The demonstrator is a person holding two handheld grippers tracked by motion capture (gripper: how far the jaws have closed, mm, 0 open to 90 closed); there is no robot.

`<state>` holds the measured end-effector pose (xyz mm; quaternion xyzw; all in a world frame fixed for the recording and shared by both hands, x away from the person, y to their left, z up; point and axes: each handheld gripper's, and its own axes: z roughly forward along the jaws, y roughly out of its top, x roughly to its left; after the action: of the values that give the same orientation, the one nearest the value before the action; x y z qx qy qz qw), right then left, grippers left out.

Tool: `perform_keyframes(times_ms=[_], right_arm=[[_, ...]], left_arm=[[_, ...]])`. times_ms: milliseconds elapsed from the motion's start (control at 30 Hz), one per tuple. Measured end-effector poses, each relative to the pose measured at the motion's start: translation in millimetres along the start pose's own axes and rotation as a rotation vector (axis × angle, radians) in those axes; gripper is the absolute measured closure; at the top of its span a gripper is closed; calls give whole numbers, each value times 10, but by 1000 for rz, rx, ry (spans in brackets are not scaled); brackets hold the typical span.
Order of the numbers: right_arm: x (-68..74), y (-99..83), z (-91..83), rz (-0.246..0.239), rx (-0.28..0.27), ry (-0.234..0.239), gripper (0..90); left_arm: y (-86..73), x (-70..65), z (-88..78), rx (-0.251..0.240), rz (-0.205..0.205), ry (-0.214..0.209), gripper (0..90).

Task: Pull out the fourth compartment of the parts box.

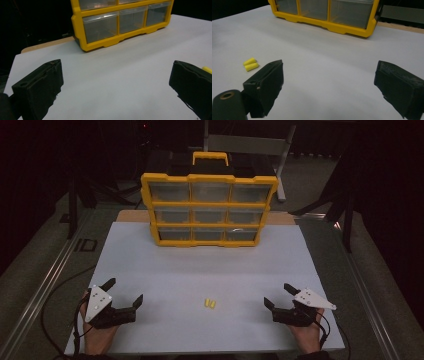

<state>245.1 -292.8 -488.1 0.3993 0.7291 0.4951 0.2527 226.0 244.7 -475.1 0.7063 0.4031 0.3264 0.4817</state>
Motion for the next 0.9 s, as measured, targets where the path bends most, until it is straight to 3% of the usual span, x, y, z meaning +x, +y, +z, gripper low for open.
perform_keyframes(times_ms=[100,200,600,700,767,900], right_arm=[[-16,-10,-2,10,0,4,87],[-19,-15,-5,18,-5,4,86],[-9,-28,10,19,-13,-4,87],[-12,-31,25,31,-12,11,86],[-8,-32,32,40,-15,15,86],[-6,-34,36,38,-11,11,86]], left_arm=[[-2,3,-9,-22,-4,-23,3],[-2,-4,-7,-24,2,-20,3],[52,-38,123,3,6,-33,3],[82,-44,161,28,9,-10,3],[110,-34,206,23,-23,-23,3],[155,-47,251,27,-4,-18,3]])
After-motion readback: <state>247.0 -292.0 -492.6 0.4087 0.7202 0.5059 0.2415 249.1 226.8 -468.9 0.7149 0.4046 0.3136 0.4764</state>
